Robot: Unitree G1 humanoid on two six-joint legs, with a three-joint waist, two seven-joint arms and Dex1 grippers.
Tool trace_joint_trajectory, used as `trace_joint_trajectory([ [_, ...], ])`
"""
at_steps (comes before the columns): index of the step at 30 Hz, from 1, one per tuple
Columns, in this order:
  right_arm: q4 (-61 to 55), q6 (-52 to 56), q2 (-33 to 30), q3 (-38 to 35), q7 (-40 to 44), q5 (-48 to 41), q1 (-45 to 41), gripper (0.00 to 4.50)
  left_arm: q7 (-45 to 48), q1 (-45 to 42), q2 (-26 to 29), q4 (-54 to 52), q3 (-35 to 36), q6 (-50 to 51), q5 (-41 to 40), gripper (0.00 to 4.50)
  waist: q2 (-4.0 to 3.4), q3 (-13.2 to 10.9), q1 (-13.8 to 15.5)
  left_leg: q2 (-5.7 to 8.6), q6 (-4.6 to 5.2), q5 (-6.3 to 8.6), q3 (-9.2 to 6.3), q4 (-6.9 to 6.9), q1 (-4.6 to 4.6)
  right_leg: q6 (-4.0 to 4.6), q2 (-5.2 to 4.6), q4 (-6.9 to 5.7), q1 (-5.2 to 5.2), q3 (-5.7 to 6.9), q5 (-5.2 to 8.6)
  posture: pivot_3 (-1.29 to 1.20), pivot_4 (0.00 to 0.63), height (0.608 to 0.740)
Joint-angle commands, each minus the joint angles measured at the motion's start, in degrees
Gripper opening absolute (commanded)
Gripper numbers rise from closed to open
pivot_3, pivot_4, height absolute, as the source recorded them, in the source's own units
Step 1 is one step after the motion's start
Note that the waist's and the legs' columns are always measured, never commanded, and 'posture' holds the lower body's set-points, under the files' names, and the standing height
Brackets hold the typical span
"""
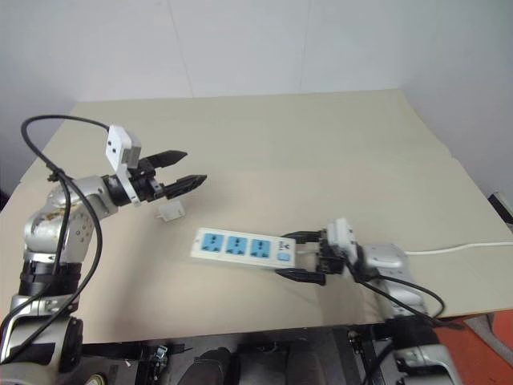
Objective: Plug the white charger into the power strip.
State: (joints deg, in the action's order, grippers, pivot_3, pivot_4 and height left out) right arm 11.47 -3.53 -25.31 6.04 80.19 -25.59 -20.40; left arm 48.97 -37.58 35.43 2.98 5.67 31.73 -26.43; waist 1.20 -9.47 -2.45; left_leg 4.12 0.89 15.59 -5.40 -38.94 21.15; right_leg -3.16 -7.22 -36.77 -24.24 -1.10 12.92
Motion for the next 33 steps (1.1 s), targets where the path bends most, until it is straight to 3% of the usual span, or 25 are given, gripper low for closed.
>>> trace_joint_trajectory([
  [1,3.2,-2.3,3.4,3.2,2.0,2.0,-3.6,3.41,-1.7,-2.1,2.2,-1.3,-0.9,1.9,2.5,4.5,0.0,0.0,-0.1,0.0,0.0,0.0,0.0,-0.01,0.01,0.0,0.0,-0.01,-0.02,-0.01,0.0,0.0,0.15,0.74],
  [7,11.4,-11.0,8.9,6.1,-0.8,9.4,-8.6,3.41,-0.9,-7.0,5.2,0.0,-3.6,11.2,2.6,4.5,0.01,0.0,-0.2,-0.02,-0.34,-0.18,0.0,0.02,0.14,0.0,0.06,-0.03,-0.19,0.01,0.0,0.0,0.15,0.74],
  [14,19.7,-9.2,11.4,7.4,-0.2,12.1,-14.4,3.41,7.6,-16.8,10.2,8.1,-15.9,18.0,8.3,4.5,0.0,0.0,-0.2,0.04,-0.35,-0.18,-0.01,0.02,0.14,-0.01,0.14,-0.24,-0.18,0.03,0.0,0.0,0.15,0.74],
  [19,24.8,-14.6,13.9,7.5,-1.9,14.6,-15.5,3.41,16.1,-24.8,11.2,18.3,-28.5,11.8,19.0,4.5,0.0,0.0,-0.7,0.04,-0.41,-0.2,0.02,0.04,0.15,-0.01,0.19,-0.23,-0.19,0.02,0.0,0.0,0.15,0.74],
  [24,28.4,-16.5,15.3,7.1,-4.0,16.2,-15.8,3.41,22.6,-29.7,9.1,28.6,-35.5,5.1,26.8,4.5,0.0,0.0,-1.7,0.01,-0.43,-0.21,0.02,0.04,0.14,-0.01,0.22,-0.24,-0.2,0.02,0.0,0.0,0.15,0.74],
  [33,32.2,-19.4,16.5,7.4,-7.8,18.6,-16.4,3.41,27.3,-37.4,2.3,46.9,-38.6,-2.7,36.2,4.5,0.01,0.0,-1.8,-0.05,-0.23,-0.1,0.01,-0.02,0.06,-0.01,0.32,-0.34,-0.15,0.03,0.0,0.0,0.15,0.74],
])
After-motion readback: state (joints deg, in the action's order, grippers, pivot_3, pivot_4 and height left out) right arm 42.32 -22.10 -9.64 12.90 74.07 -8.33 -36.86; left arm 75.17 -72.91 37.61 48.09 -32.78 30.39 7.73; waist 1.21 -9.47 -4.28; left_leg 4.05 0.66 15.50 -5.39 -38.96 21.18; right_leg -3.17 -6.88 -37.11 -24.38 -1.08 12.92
